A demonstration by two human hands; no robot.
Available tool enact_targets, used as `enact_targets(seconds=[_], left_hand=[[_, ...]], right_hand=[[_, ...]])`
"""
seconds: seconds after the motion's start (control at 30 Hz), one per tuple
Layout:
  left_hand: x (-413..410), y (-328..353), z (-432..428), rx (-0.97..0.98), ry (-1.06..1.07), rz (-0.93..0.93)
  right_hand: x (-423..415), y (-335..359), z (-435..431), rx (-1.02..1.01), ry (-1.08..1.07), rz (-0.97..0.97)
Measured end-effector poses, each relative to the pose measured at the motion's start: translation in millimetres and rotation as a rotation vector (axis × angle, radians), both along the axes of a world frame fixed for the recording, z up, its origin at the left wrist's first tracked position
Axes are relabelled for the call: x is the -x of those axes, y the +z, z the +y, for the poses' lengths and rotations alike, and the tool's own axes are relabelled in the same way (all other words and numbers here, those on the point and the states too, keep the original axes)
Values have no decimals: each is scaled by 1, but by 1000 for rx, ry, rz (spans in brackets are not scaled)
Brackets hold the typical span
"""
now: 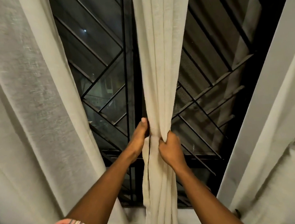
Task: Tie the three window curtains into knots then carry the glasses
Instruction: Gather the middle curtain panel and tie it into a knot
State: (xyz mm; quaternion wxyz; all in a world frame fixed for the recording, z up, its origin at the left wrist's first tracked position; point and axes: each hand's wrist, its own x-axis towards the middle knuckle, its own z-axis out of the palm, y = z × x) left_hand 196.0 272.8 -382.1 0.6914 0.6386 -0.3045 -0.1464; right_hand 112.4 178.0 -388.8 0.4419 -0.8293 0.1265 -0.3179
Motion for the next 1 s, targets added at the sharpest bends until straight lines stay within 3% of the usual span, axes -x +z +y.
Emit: enact_targets(seconds=[0.23,0.4,0.63,0.73,0.87,1.0], left_hand=[[-24,-72,9,-433,256,-72],[-34,-71,15,-468,368,-158],[-30,-58,13,-348,298,-18],[-26,-53,18,-207,256,194],[-22,-51,30,18,32,544],[-14,-46,24,133,-161,661]], right_hand=[[5,7,-13,84,-131,47],[4,7,-11,36,-85,49],[2,5,-9,7,-24,27],[2,5,-13,51,-138,67],[3,10,-16,281,-291,228],[-6,13,-11,319,-235,366]])
